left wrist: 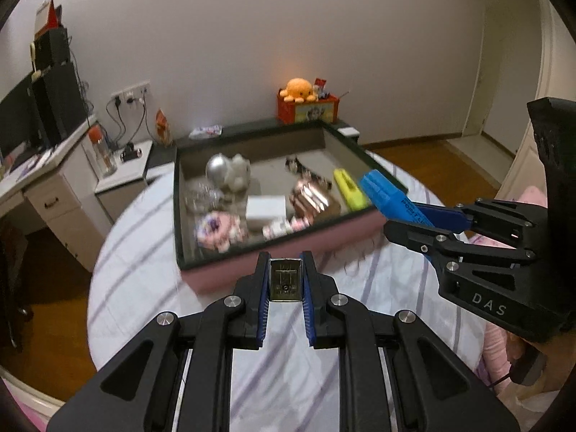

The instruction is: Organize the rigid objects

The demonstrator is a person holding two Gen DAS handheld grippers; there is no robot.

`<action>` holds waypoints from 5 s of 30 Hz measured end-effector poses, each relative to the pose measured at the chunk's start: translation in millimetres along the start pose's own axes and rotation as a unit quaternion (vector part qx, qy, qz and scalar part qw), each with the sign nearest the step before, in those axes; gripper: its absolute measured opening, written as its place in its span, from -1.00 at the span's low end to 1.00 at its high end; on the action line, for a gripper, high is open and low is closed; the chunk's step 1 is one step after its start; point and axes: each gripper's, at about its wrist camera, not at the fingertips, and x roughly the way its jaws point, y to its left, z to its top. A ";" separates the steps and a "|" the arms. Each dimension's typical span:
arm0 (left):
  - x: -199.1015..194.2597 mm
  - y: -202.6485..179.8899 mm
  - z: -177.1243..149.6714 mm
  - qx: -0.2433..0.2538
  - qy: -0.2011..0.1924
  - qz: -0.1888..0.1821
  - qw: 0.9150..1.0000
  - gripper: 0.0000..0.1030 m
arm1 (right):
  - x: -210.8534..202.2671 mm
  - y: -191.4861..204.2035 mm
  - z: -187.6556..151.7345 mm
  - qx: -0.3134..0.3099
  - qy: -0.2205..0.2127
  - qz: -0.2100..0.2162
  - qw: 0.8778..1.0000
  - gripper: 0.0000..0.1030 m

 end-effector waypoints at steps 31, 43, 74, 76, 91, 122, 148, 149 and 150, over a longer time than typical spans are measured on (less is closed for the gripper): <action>151.9 17.1 111.3 0.020 0.067 0.028 0.997 -0.70 | 130.2 -64.3 89.7 -0.030 0.073 -0.036 0.996 -0.47; 214.5 11.7 119.5 0.033 0.116 0.030 0.992 -0.69 | 176.0 -86.6 96.3 -0.035 0.130 -0.049 0.990 -0.47; 237.3 21.3 107.8 0.011 0.157 0.025 0.987 -0.63 | 208.7 -77.9 107.1 -0.060 0.196 -0.049 0.977 -0.46; 236.7 23.4 106.2 0.008 0.157 0.024 0.987 -0.63 | 211.6 -75.4 105.5 -0.064 0.201 -0.048 0.976 -0.46; 216.8 18.3 106.2 0.017 0.141 0.036 0.989 -0.30 | 196.2 -72.7 102.2 -0.046 0.175 -0.054 0.982 -0.46; 120.4 40.8 87.4 -0.020 0.077 0.074 0.994 0.88 | 115.0 -55.8 99.4 -0.012 0.110 -0.073 0.991 0.65; 51.4 37.2 57.9 -0.059 0.030 0.061 0.996 1.00 | 56.2 -34.6 80.8 -0.005 0.060 -0.065 0.996 1.00; 48.9 36.2 57.6 -0.058 0.029 0.062 0.996 1.00 | 53.8 -33.5 80.2 -0.005 0.058 -0.065 0.996 1.00; 45.1 35.2 56.6 -0.056 0.026 0.063 0.996 1.00 | 50.9 -32.3 79.2 -0.006 0.056 -0.065 0.996 1.00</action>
